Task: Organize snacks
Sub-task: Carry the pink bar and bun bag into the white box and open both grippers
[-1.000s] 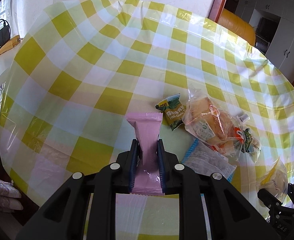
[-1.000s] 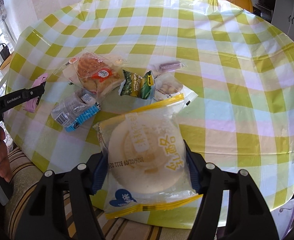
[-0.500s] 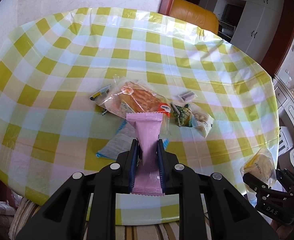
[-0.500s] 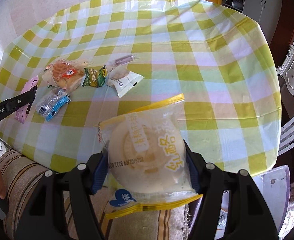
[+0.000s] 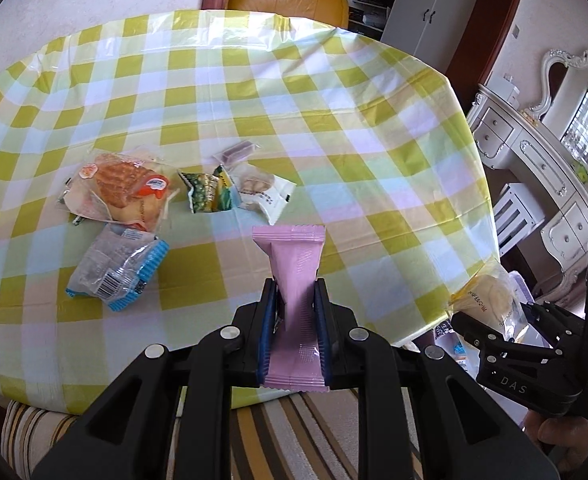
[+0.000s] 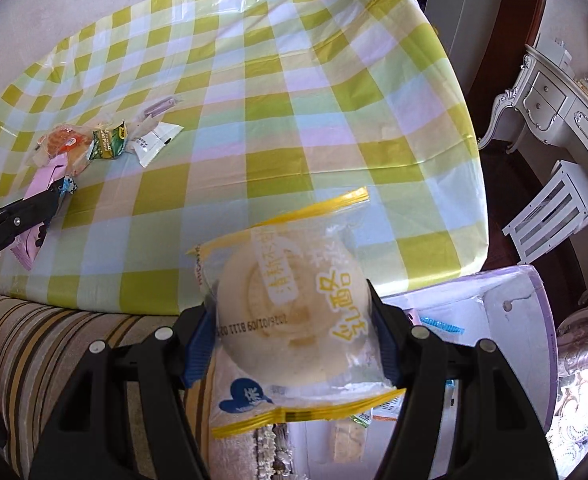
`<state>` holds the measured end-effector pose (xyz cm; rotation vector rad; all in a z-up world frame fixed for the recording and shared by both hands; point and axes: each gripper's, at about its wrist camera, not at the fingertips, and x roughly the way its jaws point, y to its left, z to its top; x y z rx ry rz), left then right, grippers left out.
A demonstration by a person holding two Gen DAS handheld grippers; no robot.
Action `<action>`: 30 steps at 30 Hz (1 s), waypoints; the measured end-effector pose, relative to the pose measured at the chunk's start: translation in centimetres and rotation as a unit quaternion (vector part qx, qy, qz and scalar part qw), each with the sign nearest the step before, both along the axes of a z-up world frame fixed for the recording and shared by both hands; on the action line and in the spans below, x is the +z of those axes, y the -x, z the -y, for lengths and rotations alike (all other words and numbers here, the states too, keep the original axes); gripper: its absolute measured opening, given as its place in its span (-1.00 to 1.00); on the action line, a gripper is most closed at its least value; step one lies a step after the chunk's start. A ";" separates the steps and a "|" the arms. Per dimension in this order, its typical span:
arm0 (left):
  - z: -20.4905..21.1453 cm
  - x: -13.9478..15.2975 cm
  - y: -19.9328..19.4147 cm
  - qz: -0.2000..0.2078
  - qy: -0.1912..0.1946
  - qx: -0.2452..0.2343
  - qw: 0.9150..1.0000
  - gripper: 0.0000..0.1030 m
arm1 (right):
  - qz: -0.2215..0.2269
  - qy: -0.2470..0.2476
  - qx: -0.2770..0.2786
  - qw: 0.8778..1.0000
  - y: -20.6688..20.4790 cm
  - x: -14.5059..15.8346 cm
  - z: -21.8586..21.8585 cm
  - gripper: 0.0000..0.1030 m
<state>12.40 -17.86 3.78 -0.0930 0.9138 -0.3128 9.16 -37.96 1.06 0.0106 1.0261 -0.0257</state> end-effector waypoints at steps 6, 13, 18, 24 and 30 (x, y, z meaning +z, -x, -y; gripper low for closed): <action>4.5 0.1 1.0 -0.008 0.000 -0.060 0.998 -0.64 | -0.001 0.003 -0.039 0.999 1.8 -0.3 3.6 0.28; 10.2 -0.6 2.1 -0.032 0.002 -0.134 0.990 -0.64 | -0.007 -0.001 -0.085 0.996 3.9 -1.3 8.0 0.28; 13.6 -1.4 2.9 -0.061 0.020 -0.186 0.980 -0.64 | -0.011 -0.003 -0.110 0.994 5.2 -2.2 10.4 0.28; 16.4 -2.6 3.5 -0.097 0.040 -0.232 0.967 -0.64 | -0.021 0.002 -0.140 0.990 6.2 -3.3 12.8 0.28; 18.2 -3.0 4.1 -0.110 0.038 -0.256 0.960 -0.63 | -0.033 0.003 -0.167 0.985 6.9 -4.1 14.5 0.30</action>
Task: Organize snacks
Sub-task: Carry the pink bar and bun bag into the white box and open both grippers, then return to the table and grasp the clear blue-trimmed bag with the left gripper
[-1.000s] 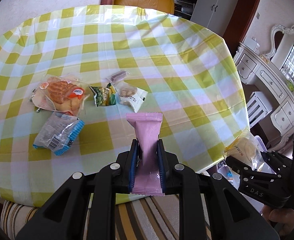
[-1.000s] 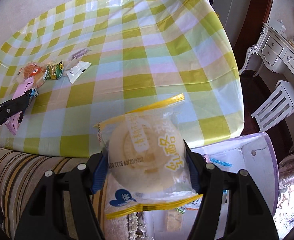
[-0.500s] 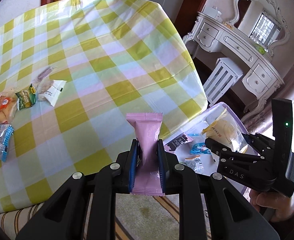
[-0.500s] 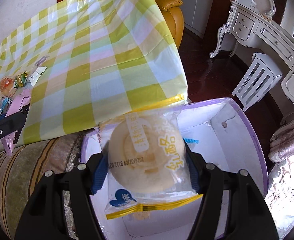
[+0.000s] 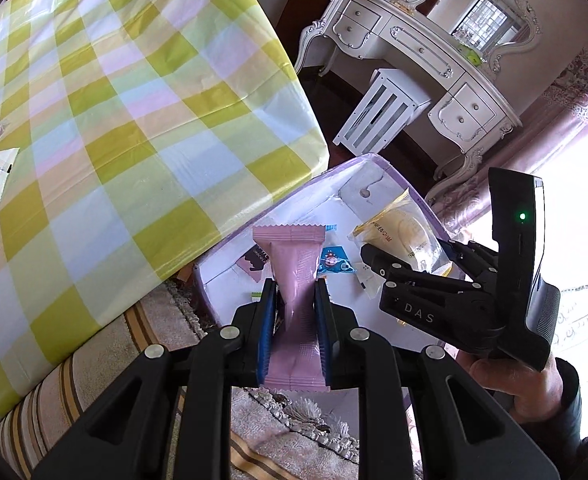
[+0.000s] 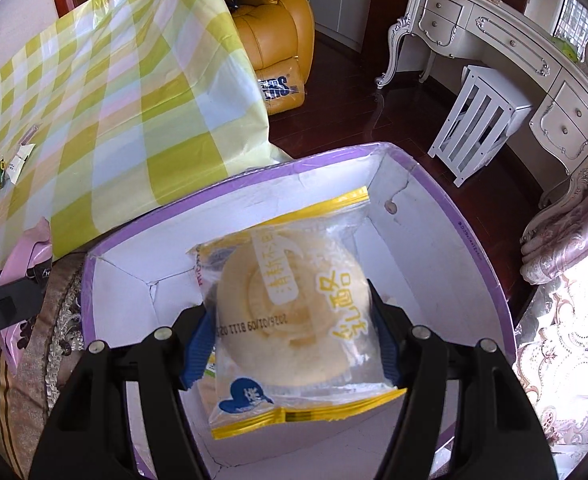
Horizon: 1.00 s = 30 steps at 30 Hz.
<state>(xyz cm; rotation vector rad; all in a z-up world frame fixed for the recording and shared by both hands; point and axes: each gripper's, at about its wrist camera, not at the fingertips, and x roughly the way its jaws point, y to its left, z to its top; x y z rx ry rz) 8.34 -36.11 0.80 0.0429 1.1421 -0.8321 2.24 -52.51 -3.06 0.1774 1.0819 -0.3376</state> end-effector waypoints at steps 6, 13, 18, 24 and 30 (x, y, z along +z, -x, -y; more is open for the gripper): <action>1.1 -0.3 0.4 -0.009 -0.003 -0.025 1.000 -0.56 | -0.009 0.000 -0.016 1.000 0.2 -0.5 0.8 0.33; 0.9 -0.2 0.5 -0.013 0.006 -0.031 0.999 0.13 | -0.009 0.009 -0.019 1.000 -0.1 -0.2 0.6 0.50; 0.2 0.3 0.4 -0.010 0.014 -0.023 1.000 0.22 | -0.011 0.013 -0.013 1.000 -0.5 0.3 -0.2 0.52; -2.0 1.0 0.0 0.007 0.017 0.005 1.000 0.27 | -0.002 0.014 -0.005 1.000 -1.4 1.4 -1.6 0.53; -5.5 1.4 -1.4 0.017 0.022 0.048 0.998 0.27 | 0.014 0.007 0.012 1.000 -2.4 2.8 -4.1 0.57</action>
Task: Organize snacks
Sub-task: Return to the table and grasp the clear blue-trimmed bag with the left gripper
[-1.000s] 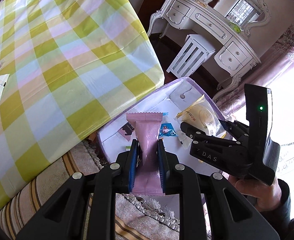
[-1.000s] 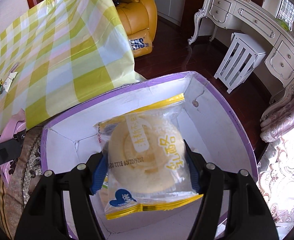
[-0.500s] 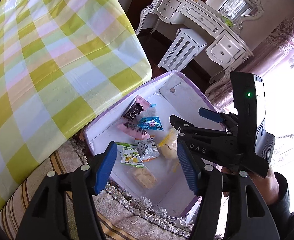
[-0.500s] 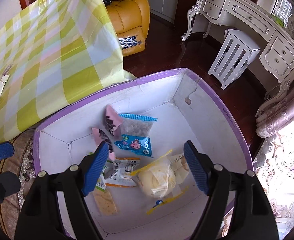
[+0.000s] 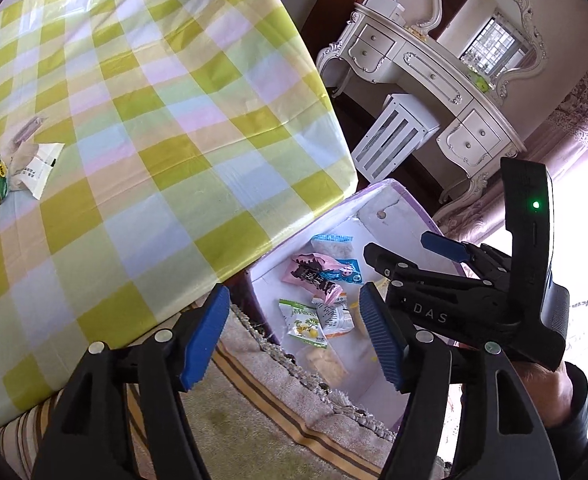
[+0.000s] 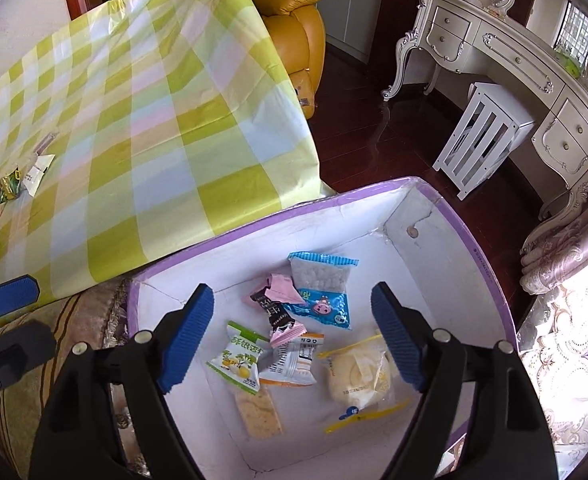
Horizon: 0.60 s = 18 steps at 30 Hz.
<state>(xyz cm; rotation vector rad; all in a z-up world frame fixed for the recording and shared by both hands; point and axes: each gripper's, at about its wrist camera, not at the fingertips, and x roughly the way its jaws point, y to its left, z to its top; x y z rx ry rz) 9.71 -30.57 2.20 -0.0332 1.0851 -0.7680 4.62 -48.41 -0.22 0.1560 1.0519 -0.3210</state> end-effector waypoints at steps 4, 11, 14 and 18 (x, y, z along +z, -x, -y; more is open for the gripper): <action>-2.9 0.2 -0.9 0.008 0.002 0.036 0.999 0.28 | 0.008 -0.009 0.018 1.000 -0.9 0.7 -2.1 0.58; -9.2 0.4 -2.5 0.024 -0.002 0.119 0.993 0.31 | 0.020 -0.029 0.049 0.998 -2.7 1.4 -6.2 0.58; -12.5 0.4 -3.2 0.029 -0.003 0.165 0.986 0.36 | 0.020 -0.033 0.074 0.997 -3.5 1.5 -8.3 0.59; -17.2 0.2 -3.7 0.022 0.009 0.233 0.972 0.39 | 0.023 -0.031 0.102 0.994 -4.4 1.7 -10.7 0.60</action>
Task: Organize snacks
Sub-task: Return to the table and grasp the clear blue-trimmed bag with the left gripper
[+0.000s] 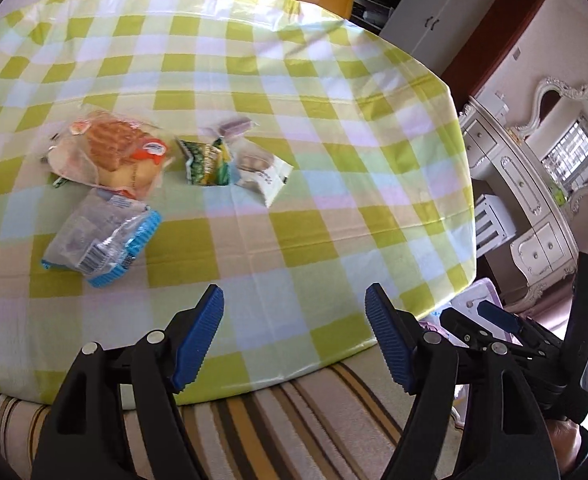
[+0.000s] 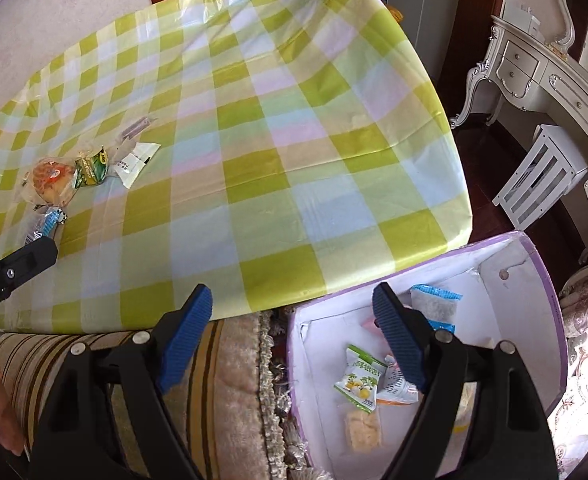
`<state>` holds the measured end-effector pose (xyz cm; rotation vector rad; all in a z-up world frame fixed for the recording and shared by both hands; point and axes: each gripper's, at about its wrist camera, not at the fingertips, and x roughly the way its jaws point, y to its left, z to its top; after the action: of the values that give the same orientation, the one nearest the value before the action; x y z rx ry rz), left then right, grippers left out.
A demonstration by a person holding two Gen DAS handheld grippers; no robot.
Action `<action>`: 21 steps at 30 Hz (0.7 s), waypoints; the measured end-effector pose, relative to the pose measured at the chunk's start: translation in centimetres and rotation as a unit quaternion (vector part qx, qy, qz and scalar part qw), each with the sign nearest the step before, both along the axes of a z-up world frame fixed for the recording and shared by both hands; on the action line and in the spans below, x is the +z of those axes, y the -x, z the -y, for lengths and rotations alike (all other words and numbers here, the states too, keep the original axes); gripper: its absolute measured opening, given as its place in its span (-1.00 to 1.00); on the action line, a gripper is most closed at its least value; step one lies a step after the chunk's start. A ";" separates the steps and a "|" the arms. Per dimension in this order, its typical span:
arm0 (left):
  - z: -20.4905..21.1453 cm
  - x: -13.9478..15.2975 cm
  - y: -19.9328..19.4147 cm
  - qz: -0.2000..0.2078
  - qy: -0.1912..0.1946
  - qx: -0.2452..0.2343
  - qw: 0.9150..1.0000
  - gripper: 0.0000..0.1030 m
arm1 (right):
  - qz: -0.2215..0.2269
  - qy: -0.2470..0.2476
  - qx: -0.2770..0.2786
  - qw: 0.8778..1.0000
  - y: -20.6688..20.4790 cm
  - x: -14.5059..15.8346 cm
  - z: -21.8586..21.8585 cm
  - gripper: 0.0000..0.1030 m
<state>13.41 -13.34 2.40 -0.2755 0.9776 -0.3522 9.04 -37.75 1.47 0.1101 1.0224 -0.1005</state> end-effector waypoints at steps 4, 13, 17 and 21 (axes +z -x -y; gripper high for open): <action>-5.3 -0.8 -0.3 -0.019 0.023 0.085 0.996 0.47 | 0.002 -0.010 0.018 1.000 -1.0 0.1 -1.5 0.61; -11.8 -3.2 -1.7 -0.070 0.059 0.189 0.978 0.53 | 0.008 -0.021 0.061 0.998 -3.3 0.2 -4.5 0.64; -12.0 -4.1 -3.0 -0.089 0.064 0.202 0.973 0.56 | 0.012 -0.027 0.077 0.997 -4.1 0.3 -5.5 0.67; -11.5 -4.2 -4.2 -0.094 0.066 0.202 0.973 0.62 | 0.018 -0.033 0.087 0.996 -4.9 0.4 -6.3 0.73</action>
<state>17.64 -1.87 -1.77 -0.6277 1.0580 -0.0172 13.94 -31.47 1.88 0.0828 0.9951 0.0936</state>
